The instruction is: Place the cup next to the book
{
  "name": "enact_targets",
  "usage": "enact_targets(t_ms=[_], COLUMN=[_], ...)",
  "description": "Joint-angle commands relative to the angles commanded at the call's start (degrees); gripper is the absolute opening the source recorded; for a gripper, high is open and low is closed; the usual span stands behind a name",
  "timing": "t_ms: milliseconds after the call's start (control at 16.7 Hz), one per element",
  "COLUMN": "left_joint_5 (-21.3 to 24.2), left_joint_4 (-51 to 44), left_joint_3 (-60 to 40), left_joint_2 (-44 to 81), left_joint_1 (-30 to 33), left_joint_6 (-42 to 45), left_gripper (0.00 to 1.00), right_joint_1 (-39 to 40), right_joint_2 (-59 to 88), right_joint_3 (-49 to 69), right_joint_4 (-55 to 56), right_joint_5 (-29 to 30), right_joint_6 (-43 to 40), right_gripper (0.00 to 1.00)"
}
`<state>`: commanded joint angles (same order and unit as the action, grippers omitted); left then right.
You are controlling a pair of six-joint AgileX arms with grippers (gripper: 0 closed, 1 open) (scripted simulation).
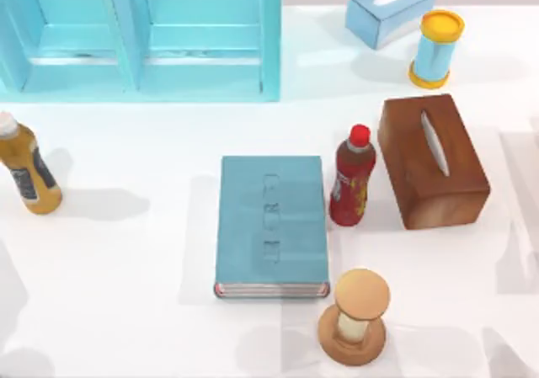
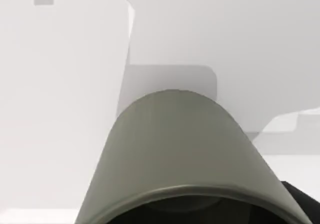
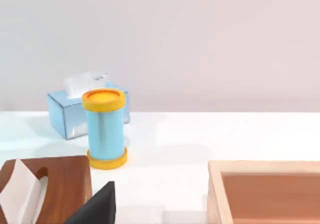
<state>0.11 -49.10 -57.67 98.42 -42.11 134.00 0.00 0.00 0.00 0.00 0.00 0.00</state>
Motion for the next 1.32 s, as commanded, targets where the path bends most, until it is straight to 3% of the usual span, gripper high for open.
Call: enact_targets(t_ms=[360,840,1080,1320], left_joint_5=[-0.02,0.32,1.28,2.47], left_joint_4=[-9.02,-10.48,-14.04,-19.01], left_joint_3=[-5.45,-6.49,-9.63,-13.86], left_joint_2=[-3.41,-3.85,-4.74,-5.30], left_joint_1=[-0.07,1.60,8.21,18.25], left_joint_6=[-0.36,-2.70,-11.36,-26.77], left_gripper=[0.00,0.00,0.00,0.00], right_joint_1=[0.00,0.00,0.00,0.00], right_joint_2=[0.00,0.00,0.00,0.00], right_joint_3=[0.00,0.00,0.00,0.00], right_joint_4=[0.00,0.00,0.00,0.00], right_joint_5=[0.00,0.00,0.00,0.00], right_joint_6=[0.00,0.00,0.00,0.00], right_gripper=[1.00,1.00,1.00,1.00])
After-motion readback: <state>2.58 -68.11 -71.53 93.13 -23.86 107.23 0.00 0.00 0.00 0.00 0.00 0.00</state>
